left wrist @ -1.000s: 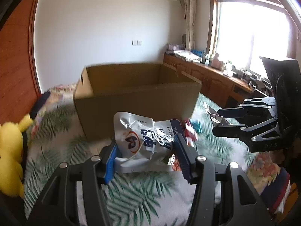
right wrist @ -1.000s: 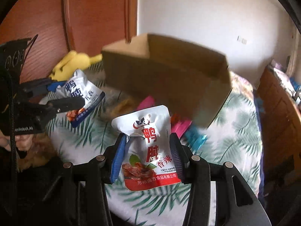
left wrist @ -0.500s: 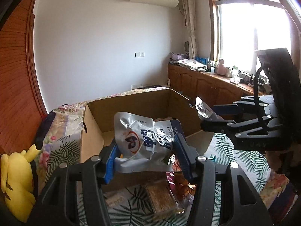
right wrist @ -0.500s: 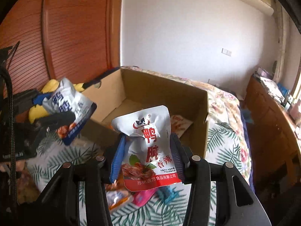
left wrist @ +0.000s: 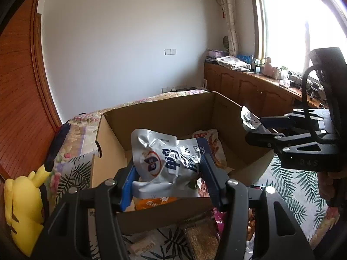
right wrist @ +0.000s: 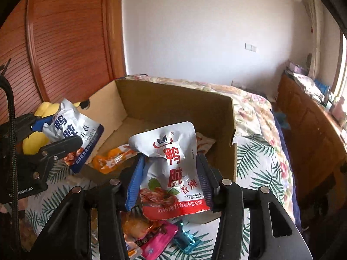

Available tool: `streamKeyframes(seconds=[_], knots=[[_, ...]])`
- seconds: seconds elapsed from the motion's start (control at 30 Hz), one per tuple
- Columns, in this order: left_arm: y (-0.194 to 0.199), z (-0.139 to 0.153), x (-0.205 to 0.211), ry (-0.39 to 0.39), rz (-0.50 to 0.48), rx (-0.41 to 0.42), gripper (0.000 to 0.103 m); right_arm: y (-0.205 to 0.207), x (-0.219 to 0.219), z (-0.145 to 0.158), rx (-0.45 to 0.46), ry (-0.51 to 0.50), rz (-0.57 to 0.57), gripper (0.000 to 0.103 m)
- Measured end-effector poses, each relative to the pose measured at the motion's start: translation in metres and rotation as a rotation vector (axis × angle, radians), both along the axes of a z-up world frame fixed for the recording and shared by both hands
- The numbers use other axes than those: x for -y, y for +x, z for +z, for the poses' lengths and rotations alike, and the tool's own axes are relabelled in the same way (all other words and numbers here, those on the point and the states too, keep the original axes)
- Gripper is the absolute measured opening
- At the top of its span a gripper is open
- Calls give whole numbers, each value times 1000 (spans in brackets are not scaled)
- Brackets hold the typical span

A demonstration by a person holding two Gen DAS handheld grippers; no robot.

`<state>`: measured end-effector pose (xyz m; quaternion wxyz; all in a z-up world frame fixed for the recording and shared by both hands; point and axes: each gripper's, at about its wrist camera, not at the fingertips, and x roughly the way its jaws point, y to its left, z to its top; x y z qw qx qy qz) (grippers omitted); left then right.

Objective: Organize snacks
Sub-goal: 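Lift both held bags and carry them over the cardboard box, then open both tools over the box to drop the white bags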

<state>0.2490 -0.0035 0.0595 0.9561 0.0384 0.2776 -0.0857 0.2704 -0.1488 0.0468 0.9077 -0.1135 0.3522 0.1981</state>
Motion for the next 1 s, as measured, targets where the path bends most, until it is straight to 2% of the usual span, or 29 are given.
streamKeyframes(seconds=[0.23, 0.3, 0.47, 0.63, 0.87, 1.0], knots=[[13, -1, -4, -8, 35, -3, 58, 8, -4, -3, -4, 0, -35, 57], [15, 0, -5, -22, 40, 0, 65, 13, -6, -5, -8, -1, -44, 57], [14, 5, -9, -36, 49, 17, 73, 14, -8, -5, 4, 27, -53, 60], [8, 7, -13, -38, 41, 23, 74, 12, -7, -3, 12, 40, -51, 63], [-20, 8, -13, -38, 1, 28, 74, -16, 7, 3, 35, 102, -21, 63], [-40, 1, -11, -9, -25, 23, 74, -40, 14, 2, 47, 122, -2, 63]])
